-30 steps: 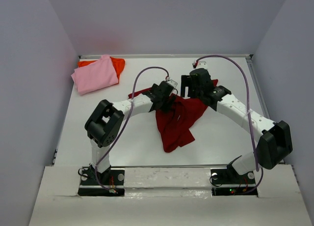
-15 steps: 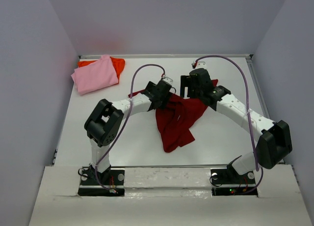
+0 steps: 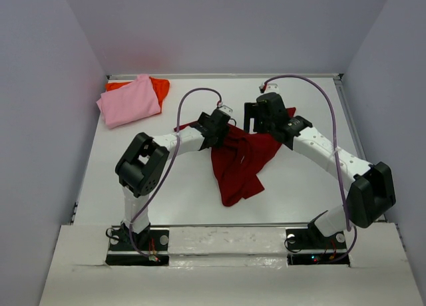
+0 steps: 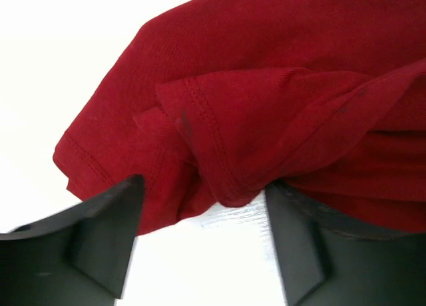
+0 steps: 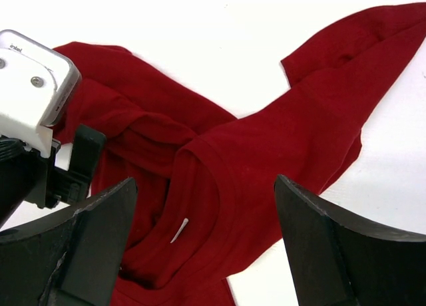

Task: Fold and stack the t-shirts
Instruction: Flatten out the crumpled T-shirt at the center of the board.

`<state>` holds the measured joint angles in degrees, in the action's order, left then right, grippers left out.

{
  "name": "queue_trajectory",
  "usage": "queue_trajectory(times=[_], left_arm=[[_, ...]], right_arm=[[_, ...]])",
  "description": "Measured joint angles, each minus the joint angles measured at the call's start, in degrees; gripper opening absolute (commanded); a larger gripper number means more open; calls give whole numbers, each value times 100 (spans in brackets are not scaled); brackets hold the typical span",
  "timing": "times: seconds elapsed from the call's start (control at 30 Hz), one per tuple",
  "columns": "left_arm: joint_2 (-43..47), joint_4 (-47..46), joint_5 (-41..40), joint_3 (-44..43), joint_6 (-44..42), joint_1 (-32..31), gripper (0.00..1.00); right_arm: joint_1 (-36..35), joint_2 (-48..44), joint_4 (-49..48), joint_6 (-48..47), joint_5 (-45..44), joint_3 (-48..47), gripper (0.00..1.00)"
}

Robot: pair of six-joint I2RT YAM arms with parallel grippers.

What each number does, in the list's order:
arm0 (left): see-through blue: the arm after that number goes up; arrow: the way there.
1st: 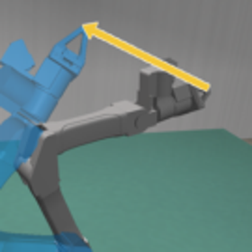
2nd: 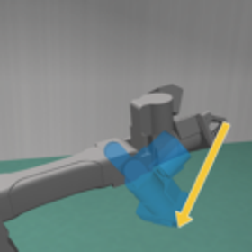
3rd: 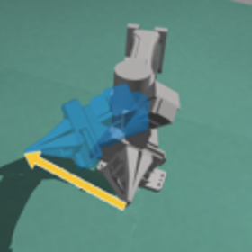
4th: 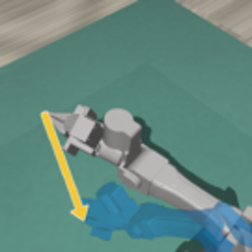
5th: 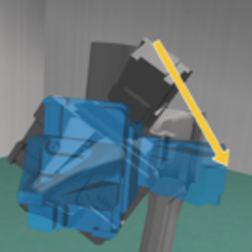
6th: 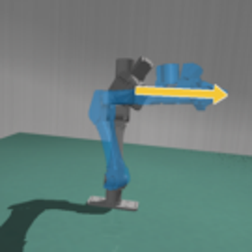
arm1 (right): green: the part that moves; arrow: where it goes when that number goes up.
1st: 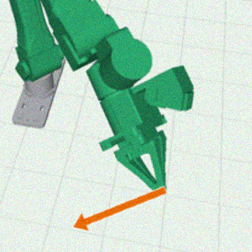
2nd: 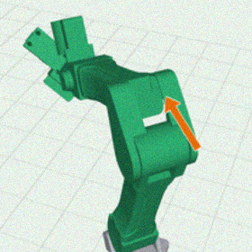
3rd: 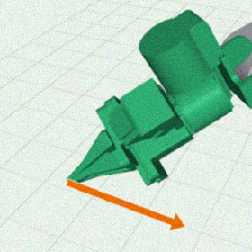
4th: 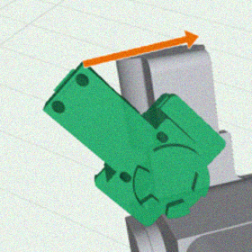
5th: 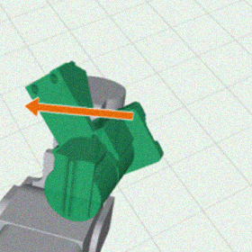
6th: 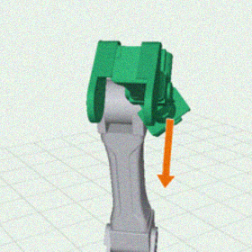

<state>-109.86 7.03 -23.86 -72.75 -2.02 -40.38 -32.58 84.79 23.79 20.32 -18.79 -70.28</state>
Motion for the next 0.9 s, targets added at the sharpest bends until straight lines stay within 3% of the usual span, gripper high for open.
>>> queue_trajectory(times=[0.03,0.07,0.33,0.7,0.9], left_arm=[[-7,-2,22,0,-4,0,55],[-13,-11,39,0,-7,0,42],[-107,-13,197,0,-4,0,0],[-105,26,127,0,2,0,0],[361,201,-66,22,2,0,0]], right_arm=[[0,11,-2,0,7,0,89],[0,35,-2,0,20,0,89],[0,107,-22,0,68,0,88],[0,114,-55,0,-15,101,88],[0,203,-9,72,-748,155,89]])
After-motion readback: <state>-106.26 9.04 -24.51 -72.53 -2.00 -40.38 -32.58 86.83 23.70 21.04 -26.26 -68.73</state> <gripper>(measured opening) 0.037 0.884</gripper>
